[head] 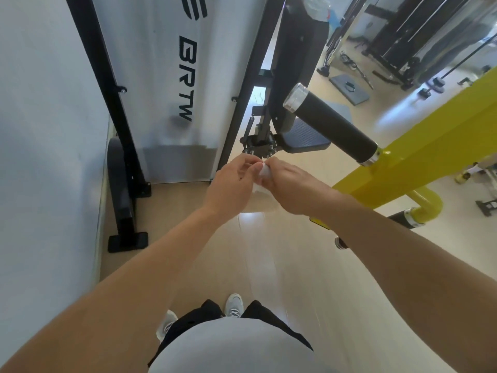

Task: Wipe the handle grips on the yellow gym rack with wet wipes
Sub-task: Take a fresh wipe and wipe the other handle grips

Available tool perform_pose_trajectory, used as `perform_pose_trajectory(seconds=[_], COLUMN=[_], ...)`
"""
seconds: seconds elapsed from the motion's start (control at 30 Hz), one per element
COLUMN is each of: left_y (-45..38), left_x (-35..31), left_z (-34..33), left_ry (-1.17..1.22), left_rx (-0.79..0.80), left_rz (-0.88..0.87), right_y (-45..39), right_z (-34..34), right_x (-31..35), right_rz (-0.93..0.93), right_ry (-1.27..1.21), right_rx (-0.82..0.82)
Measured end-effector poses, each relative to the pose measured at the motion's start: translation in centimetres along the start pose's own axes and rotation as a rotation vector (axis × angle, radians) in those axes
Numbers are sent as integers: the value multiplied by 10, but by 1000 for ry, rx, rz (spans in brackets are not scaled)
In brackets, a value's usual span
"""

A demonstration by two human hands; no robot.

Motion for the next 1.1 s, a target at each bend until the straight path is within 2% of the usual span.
perform_pose_trajectory(seconds=[0.13, 0.27, 0.33, 0.5, 0.57, 0.73, 0.8, 0.93, 0.97, 1.03, 1.1], left_y=[0, 1, 3, 2, 2, 4, 7, 7, 6, 6, 7], left_x=[0, -3, -6, -4, -5, -3, -2, -1, -1, -2, -3], left_z=[0, -3, -4, -4, -3, -4, -6, -7, -6, -3, -3], left_ry=[-54, -107, -103, -75, -95, -161, -111, -66, -81, -121, -147], left_rx=[-2, 41, 45, 17, 23, 47, 20, 10, 4, 1, 7], left_rz=[-29, -52, -64, -75, -84, -104, -83, -65, -73, -84, -91], right_y=[11, 40, 39, 4, 4, 41, 42, 8, 6, 17, 37], right_z=[-2, -3, -6, -21, -21, -6, -7, -18, -18, -10, -2], right_x=[-3, -27, -30, 2, 2, -36, -34, 0, 5, -4, -26], right_rz=[54, -166, -137, 160, 189, -126, -110, 160, 180, 85, -63], right_ry=[444, 982, 959, 667, 669, 1001, 1008, 717, 685, 688, 872], right_rx=[-111, -152, -189, -358, -352, -182, -181, -290, -297, -223, -130])
Point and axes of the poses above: each hand's wrist, its own y-axis away from the middle knuckle, its own z-axis out of the back of the hand, x = y × z, the point moved 3 cm from there along -y, towards the middle knuckle, and after that the axes turned 4 degrees about -y, right-handed, at the moved point
